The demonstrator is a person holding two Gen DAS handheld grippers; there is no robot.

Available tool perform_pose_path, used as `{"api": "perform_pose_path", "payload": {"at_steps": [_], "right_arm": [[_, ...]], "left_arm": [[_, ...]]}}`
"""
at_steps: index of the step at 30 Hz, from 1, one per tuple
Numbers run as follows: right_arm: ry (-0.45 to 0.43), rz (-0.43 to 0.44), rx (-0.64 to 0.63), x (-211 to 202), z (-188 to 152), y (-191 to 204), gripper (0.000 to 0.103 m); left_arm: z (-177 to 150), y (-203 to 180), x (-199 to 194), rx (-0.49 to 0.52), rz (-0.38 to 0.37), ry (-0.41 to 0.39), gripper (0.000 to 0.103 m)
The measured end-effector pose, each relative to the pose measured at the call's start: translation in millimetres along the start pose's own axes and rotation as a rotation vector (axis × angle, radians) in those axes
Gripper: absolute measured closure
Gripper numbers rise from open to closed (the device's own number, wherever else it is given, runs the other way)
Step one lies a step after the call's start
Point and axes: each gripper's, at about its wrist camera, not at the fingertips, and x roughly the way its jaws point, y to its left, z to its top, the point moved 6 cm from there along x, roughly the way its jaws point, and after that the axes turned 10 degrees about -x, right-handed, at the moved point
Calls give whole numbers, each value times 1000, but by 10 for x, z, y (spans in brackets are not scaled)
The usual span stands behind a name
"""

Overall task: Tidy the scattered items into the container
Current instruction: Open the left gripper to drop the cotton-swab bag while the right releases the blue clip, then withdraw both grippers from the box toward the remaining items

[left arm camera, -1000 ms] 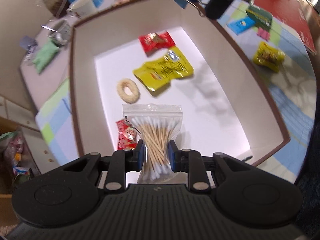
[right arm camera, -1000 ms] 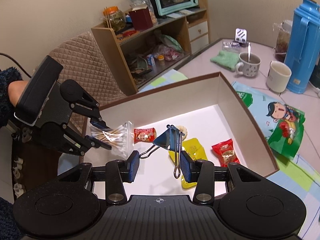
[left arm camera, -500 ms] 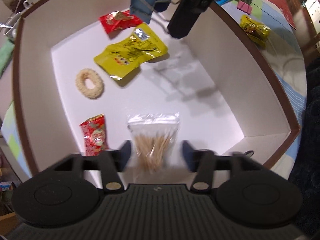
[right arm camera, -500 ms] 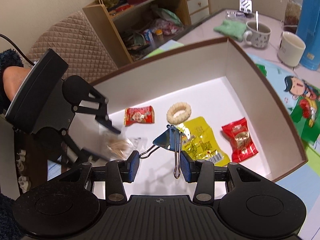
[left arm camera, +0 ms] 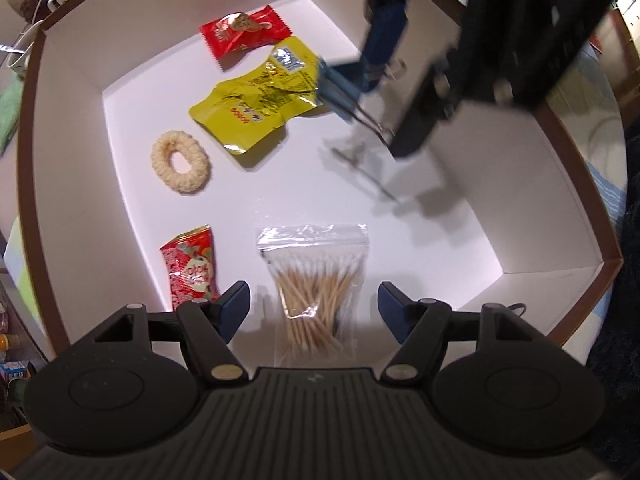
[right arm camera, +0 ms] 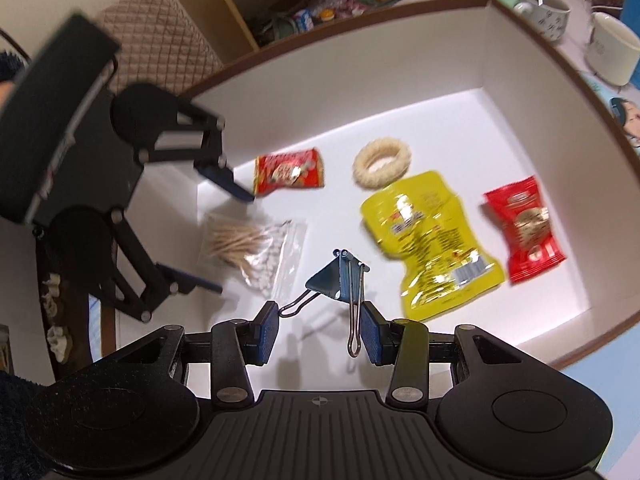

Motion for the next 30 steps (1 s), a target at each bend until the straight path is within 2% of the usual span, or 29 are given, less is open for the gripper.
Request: {"api": "perform_pose_path", "payload": {"at_steps": [4,10,11,12,13,24,28,30], "right_arm": [[48,-7,-36,142,17,86,60],[152,28,-98,359,-71,235,60],[154,28,-103,379,-84,252,50],[148,8,-111,381,-90,261,35],[130,-25,-125,364,-89,266,8],[38,-91,-150,48,-80,325,7],[-21,-140,-146,-136,-82,392,7],[-53,-160,-131,-248,-107,412,7]], "left_arm": [[-23,25,-27,-12,11,-6,36],[-60,32,-35,-21,29,-9,36],[-65,35,-39,-24,33,-9,36],[-69,37,-42,-26,35,-10,36],[-76,40,-51,-29,38,-10,36],[-117,10,-259,-64,95,-48,35],[-133,-17,-411,-99,140,-83,23],[-146,-40,-493,-120,161,-99,23]]}}
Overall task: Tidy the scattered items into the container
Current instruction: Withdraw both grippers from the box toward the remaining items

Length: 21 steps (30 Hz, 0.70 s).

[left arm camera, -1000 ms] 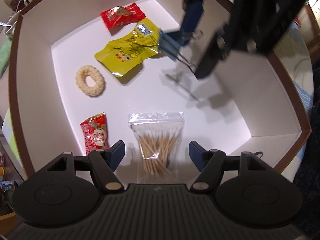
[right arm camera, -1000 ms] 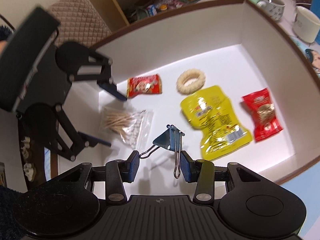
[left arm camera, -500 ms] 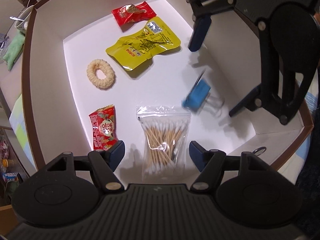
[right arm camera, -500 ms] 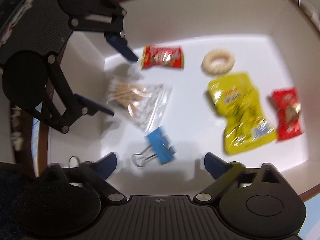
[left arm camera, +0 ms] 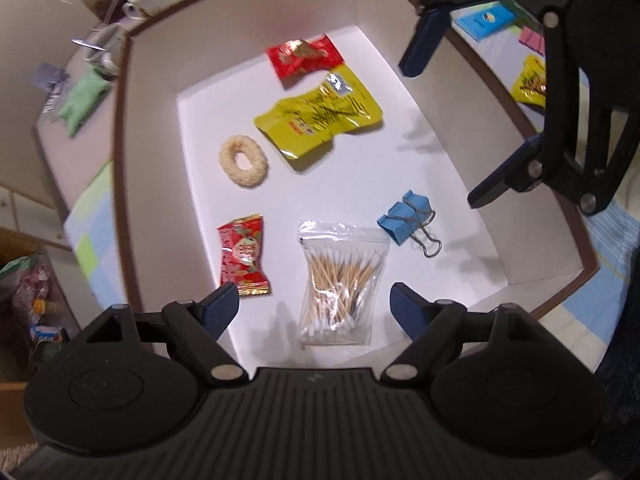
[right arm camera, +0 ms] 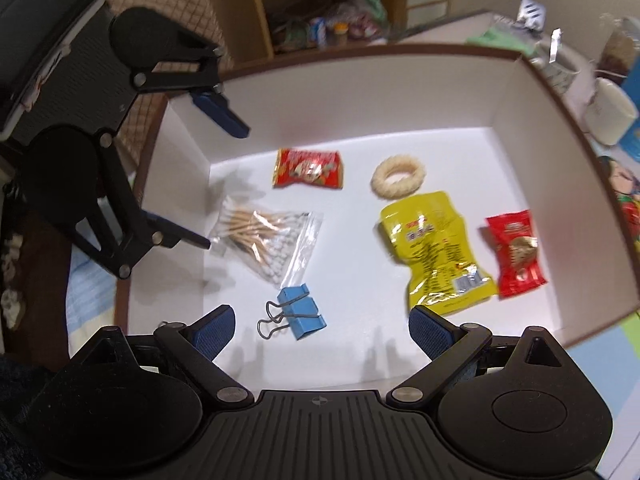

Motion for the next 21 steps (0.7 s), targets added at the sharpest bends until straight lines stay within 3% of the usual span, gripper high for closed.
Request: {"api": "perform_pose_path", "payload": {"at_steps": [12,14,21], "right_arm": [[-164,-60,52,-591,-195,132,7],[-195,-62,57,-683,-230,151,7],[-303,-50,76,-991,-378,212,7]], "left_arm": [[-106,-288,-484,-109,125,-50,22],[-111,-350,-558,-127,142,-63,12],[-118,-572,-761,-181,179,-91,12]]}}
